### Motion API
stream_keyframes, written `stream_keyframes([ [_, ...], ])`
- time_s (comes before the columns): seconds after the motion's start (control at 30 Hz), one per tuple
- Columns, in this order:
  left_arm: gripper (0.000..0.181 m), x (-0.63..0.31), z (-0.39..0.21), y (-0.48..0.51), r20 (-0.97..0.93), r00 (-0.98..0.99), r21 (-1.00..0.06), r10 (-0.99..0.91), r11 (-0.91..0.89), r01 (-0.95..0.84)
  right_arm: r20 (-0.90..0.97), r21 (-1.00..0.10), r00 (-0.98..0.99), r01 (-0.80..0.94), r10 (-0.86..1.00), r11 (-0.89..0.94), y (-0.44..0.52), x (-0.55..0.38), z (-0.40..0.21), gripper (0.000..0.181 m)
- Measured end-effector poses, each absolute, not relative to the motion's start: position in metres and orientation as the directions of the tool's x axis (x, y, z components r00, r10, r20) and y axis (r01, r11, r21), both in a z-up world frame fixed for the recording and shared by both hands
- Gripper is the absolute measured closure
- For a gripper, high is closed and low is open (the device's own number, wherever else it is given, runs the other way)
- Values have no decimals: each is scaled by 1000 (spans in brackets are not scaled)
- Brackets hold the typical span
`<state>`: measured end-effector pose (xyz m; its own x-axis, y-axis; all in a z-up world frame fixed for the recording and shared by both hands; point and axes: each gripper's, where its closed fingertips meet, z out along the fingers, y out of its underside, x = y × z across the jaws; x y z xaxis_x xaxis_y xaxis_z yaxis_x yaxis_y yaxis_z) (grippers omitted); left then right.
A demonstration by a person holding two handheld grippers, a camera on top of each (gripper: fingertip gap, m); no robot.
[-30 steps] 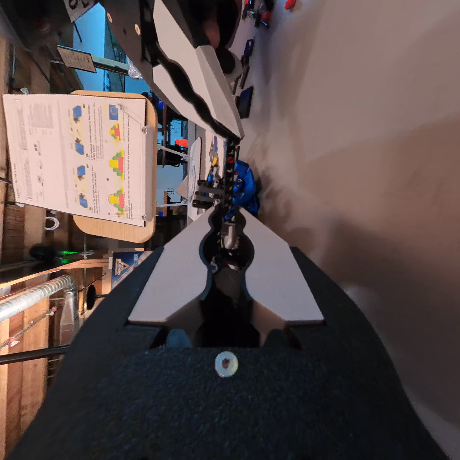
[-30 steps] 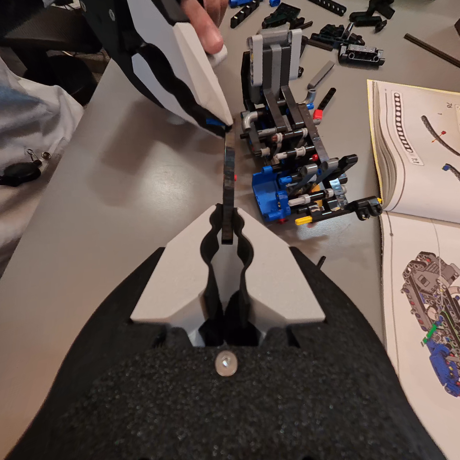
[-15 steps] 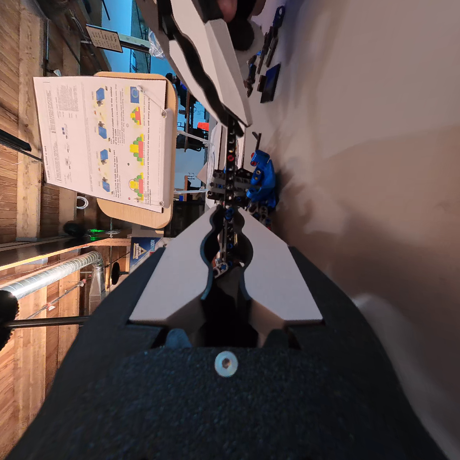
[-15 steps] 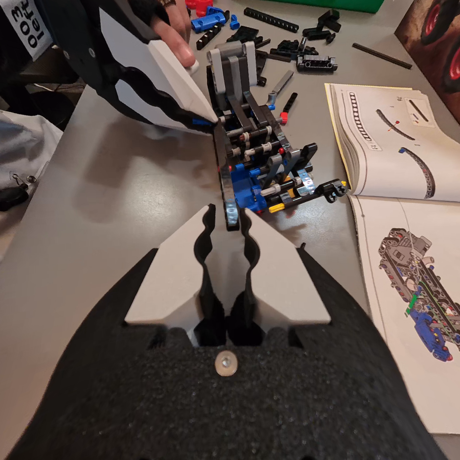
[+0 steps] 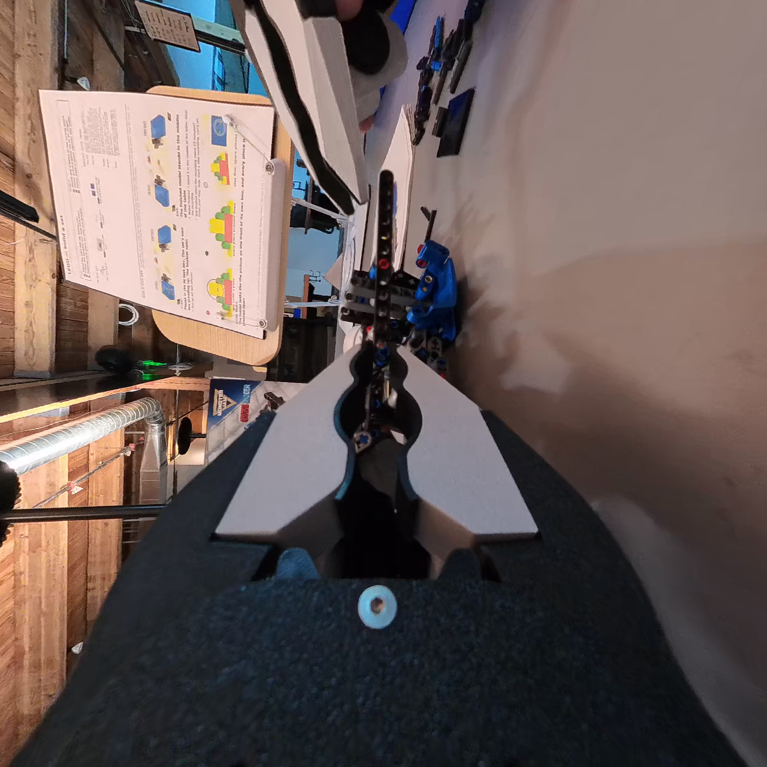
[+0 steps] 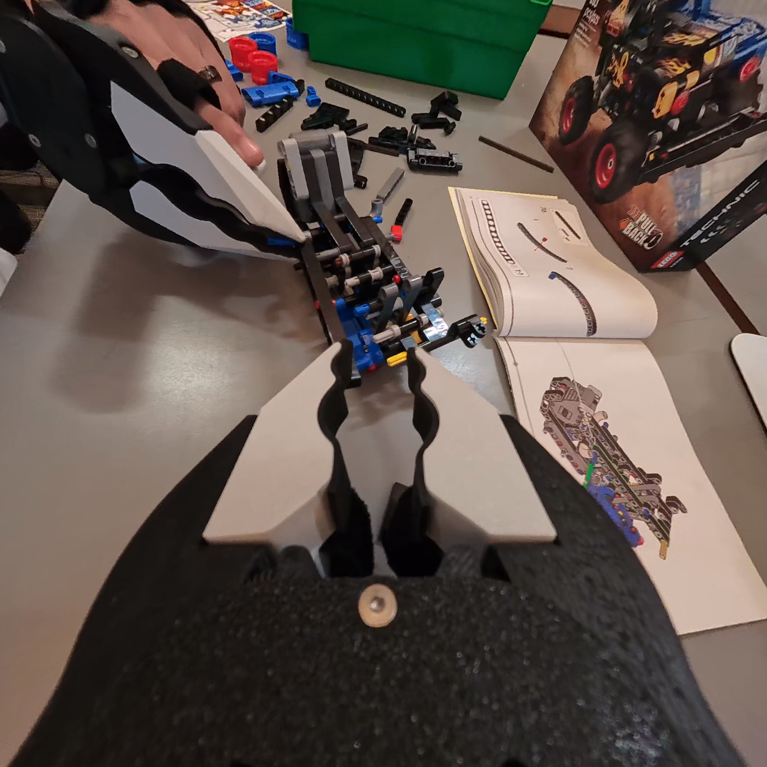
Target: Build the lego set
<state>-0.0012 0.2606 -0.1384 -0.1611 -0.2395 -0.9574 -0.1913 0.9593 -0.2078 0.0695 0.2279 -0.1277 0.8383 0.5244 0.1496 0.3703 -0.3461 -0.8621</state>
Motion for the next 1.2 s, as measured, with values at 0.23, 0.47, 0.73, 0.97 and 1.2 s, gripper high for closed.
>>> stream_keyframes([
  [0.23, 176, -2, -141, 262, -956, -166, -207, -240, 959, -196, 161, -863, 846, 371, 509, -343, 229, 71, -127, 158],
  [0.47, 176, -3, -142, 264, -957, -167, -204, -239, 958, -199, 172, -856, 845, 382, 507, -347, 229, 70, -128, 159],
  [0.73, 176, -3, -142, 261, -958, -164, -202, -235, 959, -198, 186, -851, 845, 394, 501, -348, 229, 69, -129, 160],
  [0.97, 176, -3, -140, 266, -956, -144, -217, -255, 947, -237, 156, -864, 909, 315, 386, -392, 242, 81, -120, 120],
  [1.2, 176, -6, -143, 267, -961, -139, -200, -239, 947, -251, 130, -807, 834, 403, 536, -432, 250, 50, -115, 106],
])
